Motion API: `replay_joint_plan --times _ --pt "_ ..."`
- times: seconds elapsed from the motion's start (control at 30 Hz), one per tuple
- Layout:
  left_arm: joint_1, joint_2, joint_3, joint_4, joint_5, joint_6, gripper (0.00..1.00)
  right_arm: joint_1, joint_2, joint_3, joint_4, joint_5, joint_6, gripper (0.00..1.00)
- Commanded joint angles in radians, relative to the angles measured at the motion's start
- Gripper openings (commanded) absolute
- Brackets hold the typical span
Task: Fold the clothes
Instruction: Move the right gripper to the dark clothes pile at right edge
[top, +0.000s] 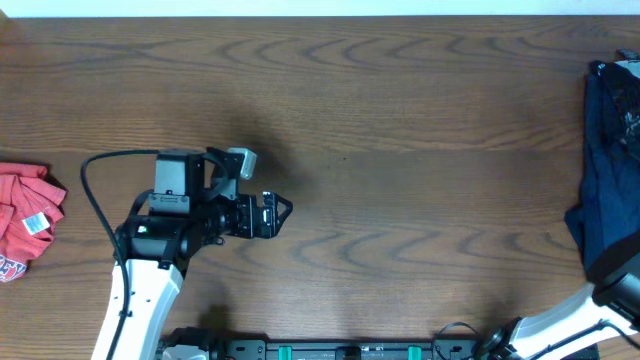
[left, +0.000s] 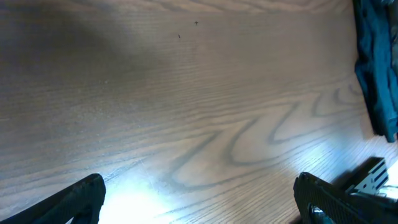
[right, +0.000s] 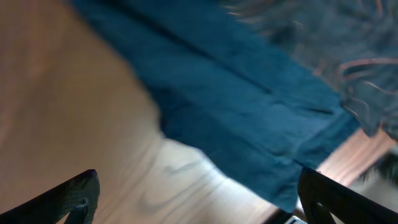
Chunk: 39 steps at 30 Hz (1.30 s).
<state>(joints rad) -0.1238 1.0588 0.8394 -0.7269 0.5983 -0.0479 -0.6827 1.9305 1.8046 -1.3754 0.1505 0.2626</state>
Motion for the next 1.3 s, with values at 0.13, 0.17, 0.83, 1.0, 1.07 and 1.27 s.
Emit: replay_joint_plan --times 0.13,0.17,0.83,1.0,1.07,1.27 --pt "-0.035 0.032 0.015 -0.003 -0.043 0.014 0.98 -0.174 0.113 0.016 0.014 -0.066 -0.037 0.87" --pt "-0.036 0.040 0.015 -0.003 -0.043 0.013 0.98 -0.188 0.123 0.016 0.025 -0.104 -0.069 0.83" --pt "-0.036 0.208 0.015 0.029 -0.076 0.014 0.98 -0.135 0.186 0.016 0.287 -0.293 -0.518 0.93" --pt "-0.036 0.208 0.015 0.033 -0.076 0.014 0.98 -0.137 0.259 0.016 0.286 -0.213 -0.518 0.92" --pt "-0.036 0.208 0.015 0.032 -0.076 0.014 0.98 -0.143 0.283 0.016 0.288 -0.177 -0.518 0.92" --pt "-0.036 0.208 0.015 0.034 -0.076 0.014 0.98 -0.176 0.322 0.016 0.309 -0.154 -0.498 0.91"
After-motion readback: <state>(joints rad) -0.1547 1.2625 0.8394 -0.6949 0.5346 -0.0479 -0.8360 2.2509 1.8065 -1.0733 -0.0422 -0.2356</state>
